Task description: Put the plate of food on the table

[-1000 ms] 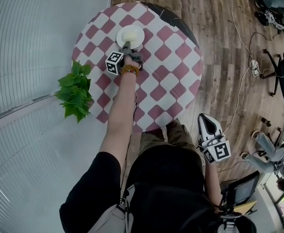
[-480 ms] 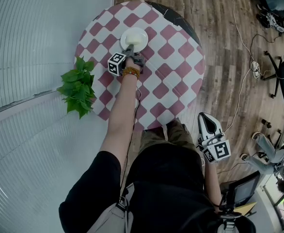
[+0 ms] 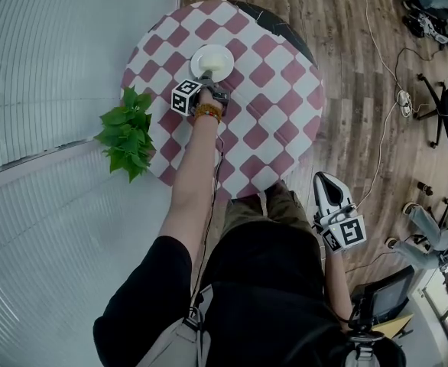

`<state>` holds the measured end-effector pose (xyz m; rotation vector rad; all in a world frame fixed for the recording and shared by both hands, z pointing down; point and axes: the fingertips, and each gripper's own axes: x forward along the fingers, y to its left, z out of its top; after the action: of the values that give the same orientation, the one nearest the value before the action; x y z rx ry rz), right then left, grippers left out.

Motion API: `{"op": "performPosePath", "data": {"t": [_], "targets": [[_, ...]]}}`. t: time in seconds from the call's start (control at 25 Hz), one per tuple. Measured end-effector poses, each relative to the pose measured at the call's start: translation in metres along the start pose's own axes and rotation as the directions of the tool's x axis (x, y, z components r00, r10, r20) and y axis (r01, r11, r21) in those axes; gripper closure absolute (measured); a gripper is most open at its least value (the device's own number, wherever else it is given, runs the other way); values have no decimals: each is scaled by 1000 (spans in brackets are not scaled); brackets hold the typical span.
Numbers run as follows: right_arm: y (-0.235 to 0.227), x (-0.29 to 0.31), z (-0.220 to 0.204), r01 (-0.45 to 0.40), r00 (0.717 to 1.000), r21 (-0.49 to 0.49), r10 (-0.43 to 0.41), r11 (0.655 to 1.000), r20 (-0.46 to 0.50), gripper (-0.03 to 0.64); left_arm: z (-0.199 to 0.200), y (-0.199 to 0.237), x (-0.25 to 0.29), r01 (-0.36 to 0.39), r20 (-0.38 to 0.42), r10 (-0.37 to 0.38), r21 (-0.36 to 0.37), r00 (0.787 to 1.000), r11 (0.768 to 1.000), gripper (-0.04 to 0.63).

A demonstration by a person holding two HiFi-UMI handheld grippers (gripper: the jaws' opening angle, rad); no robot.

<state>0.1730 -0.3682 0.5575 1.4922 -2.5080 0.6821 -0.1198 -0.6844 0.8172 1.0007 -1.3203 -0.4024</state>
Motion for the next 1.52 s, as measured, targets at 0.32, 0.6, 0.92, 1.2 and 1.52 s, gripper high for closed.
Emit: {"op": "performPosePath", "data": {"t": [0.32, 0.6, 0.92, 1.2, 1.52], "targets": [[0, -18, -8, 36, 999, 17, -37, 999, 18, 604, -9, 16, -13, -28, -15, 28, 2, 999, 1000, 520], [7, -27, -9, 36, 999, 19, -36, 999, 33, 604, -9, 26, -29, -32, -13, 32, 0, 999, 999, 520], [20, -35, -14, 21, 999, 8, -22, 1000, 41, 604, -16, 52, -58, -46, -5, 46, -42, 999, 998, 520], [38, -45, -13, -9, 999, -17, 9, 1000, 40, 604, -24, 81, -99, -55, -11, 54, -53, 998, 997, 520], [72, -45, -3, -77, 996, -66, 80, 995, 37, 604, -36, 120, -165, -48, -13, 46, -110, 999, 993, 520]]}}
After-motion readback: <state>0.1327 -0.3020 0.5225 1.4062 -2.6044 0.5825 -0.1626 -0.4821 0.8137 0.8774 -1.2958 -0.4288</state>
